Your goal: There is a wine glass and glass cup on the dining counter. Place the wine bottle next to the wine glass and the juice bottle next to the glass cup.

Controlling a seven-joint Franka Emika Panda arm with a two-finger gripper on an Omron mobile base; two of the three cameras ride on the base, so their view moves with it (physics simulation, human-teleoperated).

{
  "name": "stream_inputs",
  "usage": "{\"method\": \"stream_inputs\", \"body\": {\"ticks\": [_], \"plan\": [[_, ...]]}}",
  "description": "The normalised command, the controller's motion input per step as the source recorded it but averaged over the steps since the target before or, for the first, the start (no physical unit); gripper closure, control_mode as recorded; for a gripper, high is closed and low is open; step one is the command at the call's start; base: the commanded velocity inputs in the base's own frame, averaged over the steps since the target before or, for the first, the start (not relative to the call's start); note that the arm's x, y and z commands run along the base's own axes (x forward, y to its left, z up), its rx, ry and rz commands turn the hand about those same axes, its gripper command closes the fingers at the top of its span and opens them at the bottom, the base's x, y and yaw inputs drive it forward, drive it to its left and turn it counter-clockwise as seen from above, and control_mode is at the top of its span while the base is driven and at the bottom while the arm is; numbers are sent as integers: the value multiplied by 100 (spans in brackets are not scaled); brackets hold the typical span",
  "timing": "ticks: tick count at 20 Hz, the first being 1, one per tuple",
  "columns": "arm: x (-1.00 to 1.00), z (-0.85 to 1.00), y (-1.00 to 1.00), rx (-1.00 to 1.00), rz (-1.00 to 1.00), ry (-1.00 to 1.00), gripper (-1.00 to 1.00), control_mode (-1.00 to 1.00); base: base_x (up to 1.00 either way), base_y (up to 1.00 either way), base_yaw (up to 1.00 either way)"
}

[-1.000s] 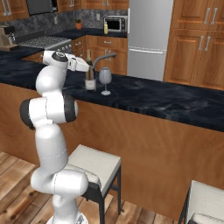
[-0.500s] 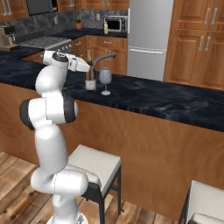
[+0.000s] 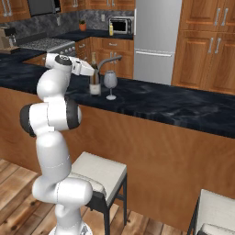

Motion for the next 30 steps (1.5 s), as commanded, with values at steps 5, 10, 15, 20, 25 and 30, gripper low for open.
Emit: {"method": "stream_inputs", "body": {"ticks": [5, 10, 15, 20, 25, 30], "plan": [[0, -21, 0, 0, 0, 0, 100, -100, 0, 0, 0], [0, -14, 0, 0, 0, 0, -100, -100, 0, 0, 0], [0, -8, 0, 0, 0, 0, -100, -100, 0, 0, 0], [0, -3, 0, 0, 0, 0, -100, -100, 0, 0, 0], [0, 0, 0, 0, 0, 0, -100, -100, 0, 0, 0], [0, 0, 0, 0, 0, 0, -100, -100, 0, 0, 0]]}}
